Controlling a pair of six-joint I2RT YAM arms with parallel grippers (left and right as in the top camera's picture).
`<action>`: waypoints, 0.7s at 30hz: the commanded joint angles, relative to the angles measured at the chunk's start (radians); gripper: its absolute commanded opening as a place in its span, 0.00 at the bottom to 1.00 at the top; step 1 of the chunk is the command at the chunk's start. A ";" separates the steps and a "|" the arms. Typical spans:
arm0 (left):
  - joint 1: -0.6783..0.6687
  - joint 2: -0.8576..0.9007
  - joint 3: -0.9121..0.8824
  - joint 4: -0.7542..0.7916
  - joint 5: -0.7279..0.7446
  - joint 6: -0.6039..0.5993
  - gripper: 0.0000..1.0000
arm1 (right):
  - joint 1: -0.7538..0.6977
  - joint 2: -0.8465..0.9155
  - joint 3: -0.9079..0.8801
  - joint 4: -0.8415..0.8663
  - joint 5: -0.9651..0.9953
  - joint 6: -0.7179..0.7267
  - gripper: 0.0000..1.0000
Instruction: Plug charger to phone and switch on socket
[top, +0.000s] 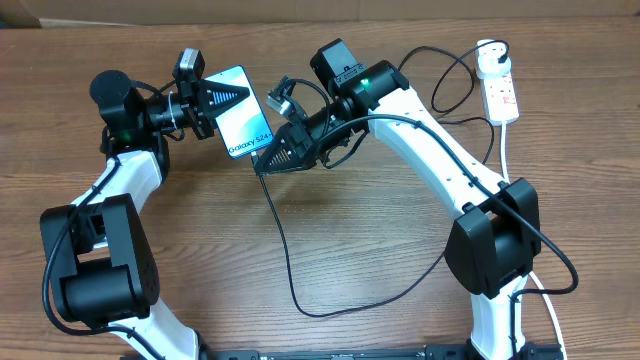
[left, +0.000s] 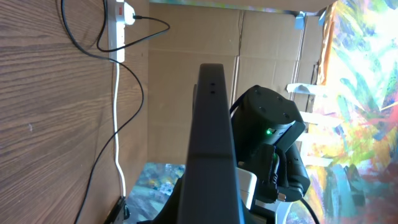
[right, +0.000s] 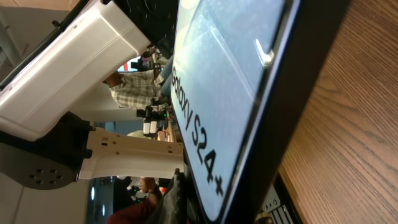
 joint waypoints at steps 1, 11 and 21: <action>-0.008 -0.007 0.023 0.011 0.057 0.024 0.04 | -0.033 0.009 0.000 0.017 0.005 0.005 0.04; -0.008 -0.007 0.023 0.011 0.057 0.024 0.04 | -0.044 0.009 0.000 0.041 0.005 0.032 0.04; -0.009 -0.007 0.023 0.012 0.056 0.024 0.04 | -0.044 0.009 0.000 0.063 0.009 0.061 0.04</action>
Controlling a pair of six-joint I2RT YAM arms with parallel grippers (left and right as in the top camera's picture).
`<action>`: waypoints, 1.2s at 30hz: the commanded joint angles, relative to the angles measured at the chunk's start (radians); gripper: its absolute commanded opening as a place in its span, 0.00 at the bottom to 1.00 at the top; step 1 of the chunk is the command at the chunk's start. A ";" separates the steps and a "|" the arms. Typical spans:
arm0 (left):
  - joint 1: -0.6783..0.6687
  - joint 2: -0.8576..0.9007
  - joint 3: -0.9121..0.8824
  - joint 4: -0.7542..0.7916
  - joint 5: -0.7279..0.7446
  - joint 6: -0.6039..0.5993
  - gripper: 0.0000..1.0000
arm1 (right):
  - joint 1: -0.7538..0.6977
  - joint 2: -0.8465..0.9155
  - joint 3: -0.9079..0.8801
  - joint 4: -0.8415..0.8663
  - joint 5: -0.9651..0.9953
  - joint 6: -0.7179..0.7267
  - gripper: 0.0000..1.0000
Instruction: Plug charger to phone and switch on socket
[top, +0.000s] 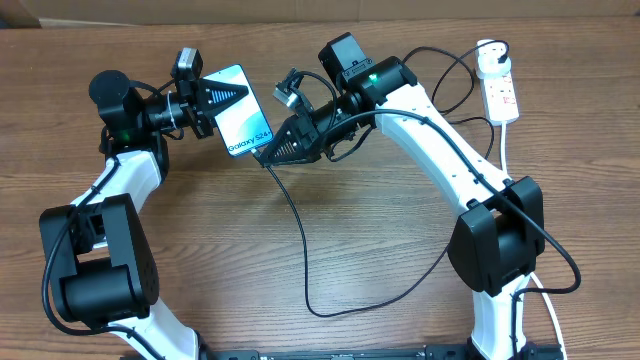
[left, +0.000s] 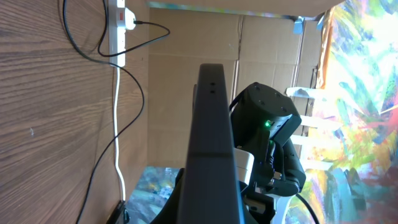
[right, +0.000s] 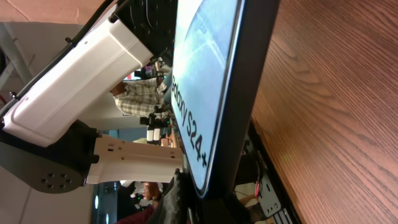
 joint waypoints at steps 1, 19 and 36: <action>-0.011 -0.007 0.023 0.011 0.071 0.024 0.04 | -0.015 0.009 0.000 0.036 0.017 0.029 0.04; -0.010 -0.007 0.023 0.011 0.070 0.024 0.04 | -0.015 0.009 0.000 -0.018 0.074 0.019 0.04; -0.010 -0.007 0.023 0.011 0.070 0.023 0.04 | -0.037 0.008 0.000 -0.034 0.073 0.006 0.04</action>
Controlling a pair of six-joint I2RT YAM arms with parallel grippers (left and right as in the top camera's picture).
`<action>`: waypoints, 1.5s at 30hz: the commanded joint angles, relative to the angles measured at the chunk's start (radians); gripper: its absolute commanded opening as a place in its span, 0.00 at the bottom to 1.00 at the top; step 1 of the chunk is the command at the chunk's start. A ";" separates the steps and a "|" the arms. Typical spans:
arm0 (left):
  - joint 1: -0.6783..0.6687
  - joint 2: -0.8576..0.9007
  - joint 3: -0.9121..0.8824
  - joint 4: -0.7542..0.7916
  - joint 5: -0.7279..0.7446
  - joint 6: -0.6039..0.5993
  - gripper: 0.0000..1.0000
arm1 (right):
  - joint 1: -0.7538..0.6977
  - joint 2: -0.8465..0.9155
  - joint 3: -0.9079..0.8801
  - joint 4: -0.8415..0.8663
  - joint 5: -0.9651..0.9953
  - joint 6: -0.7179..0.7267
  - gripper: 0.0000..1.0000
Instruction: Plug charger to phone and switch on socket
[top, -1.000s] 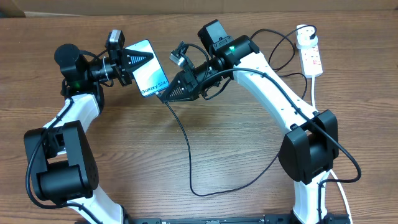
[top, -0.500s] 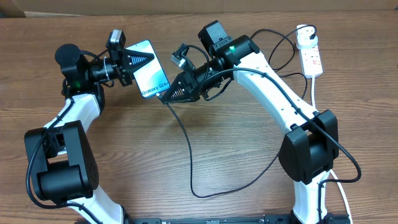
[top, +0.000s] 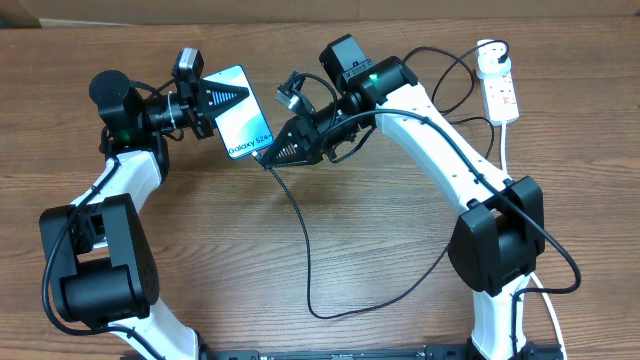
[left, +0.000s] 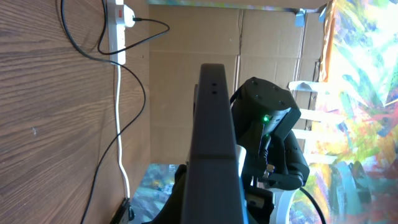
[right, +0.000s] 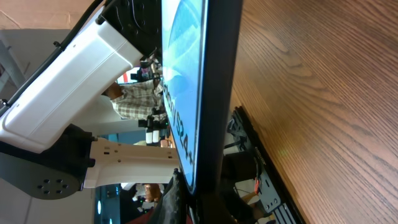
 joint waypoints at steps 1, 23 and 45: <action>-0.011 -0.007 0.023 0.008 0.053 0.000 0.04 | -0.037 0.008 0.000 0.003 0.047 -0.004 0.04; -0.011 -0.007 0.023 0.008 0.039 0.000 0.04 | -0.041 0.008 0.000 0.006 0.048 -0.004 0.04; -0.003 -0.007 0.023 0.007 -0.166 0.001 0.04 | -0.042 0.008 0.000 -0.008 0.254 0.011 0.04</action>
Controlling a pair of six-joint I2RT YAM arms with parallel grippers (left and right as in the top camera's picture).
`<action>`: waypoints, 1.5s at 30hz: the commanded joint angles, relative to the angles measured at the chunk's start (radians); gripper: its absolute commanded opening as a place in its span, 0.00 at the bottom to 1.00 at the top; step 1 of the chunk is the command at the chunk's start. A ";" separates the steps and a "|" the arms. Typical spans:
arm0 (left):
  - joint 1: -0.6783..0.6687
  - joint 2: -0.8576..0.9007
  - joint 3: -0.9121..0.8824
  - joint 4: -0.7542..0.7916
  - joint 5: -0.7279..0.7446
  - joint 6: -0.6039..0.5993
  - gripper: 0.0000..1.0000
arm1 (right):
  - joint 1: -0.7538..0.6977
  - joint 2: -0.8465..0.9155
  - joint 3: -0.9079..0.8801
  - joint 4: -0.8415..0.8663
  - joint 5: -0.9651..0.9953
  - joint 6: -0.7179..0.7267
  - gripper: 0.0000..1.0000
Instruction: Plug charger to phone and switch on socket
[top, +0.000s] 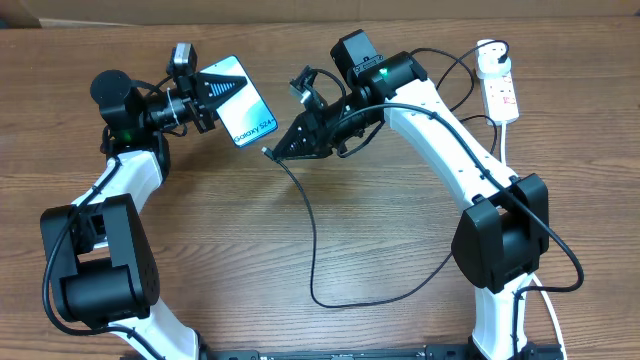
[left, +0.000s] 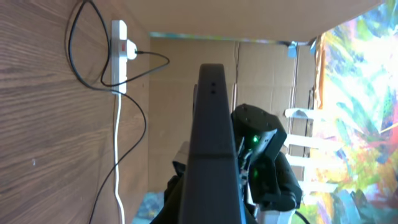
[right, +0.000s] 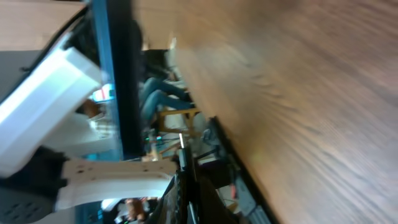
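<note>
My left gripper (top: 220, 93) is shut on the phone (top: 243, 102), a light-screened "Galaxy S24" held tilted above the table at the back left. The left wrist view shows the phone's dark edge (left: 211, 137) end on. My right gripper (top: 287, 146) is shut on the charger plug (top: 268, 152), whose tip points at the phone's lower end with a small gap between them. The right wrist view is blurred; there the phone (right: 118, 74) stands off to the left of the plug (right: 182, 144). The white socket strip (top: 498, 82) lies at the far right.
The black charger cable (top: 302, 220) hangs from the plug, loops across the table's middle and runs right toward the strip. A plug sits in the strip's far end (top: 488, 47). The strip (left: 119, 56) with its red switch also shows in the left wrist view. A cardboard wall bounds the back.
The phone has moved up and back, tilted more. My right gripper with the plug has shifted slightly right; the plug tip, then at the phone's lower end, now stands apart from it.
The left gripper held the phone and the right gripper held the plug at its lower end throughout. The right wrist swung from facing the screen to seeing the phone edge-on. Now phone and plug are separated by a small gap.
</note>
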 joint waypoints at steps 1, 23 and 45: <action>0.002 -0.007 0.023 0.008 -0.034 0.002 0.04 | -0.007 0.006 0.000 0.000 0.195 0.030 0.04; 0.002 -0.007 0.023 0.008 -0.057 0.002 0.04 | 0.018 0.100 -0.087 0.111 0.887 0.226 0.04; 0.002 -0.007 0.023 0.008 -0.040 0.002 0.04 | 0.043 0.198 -0.091 0.221 0.881 0.242 0.38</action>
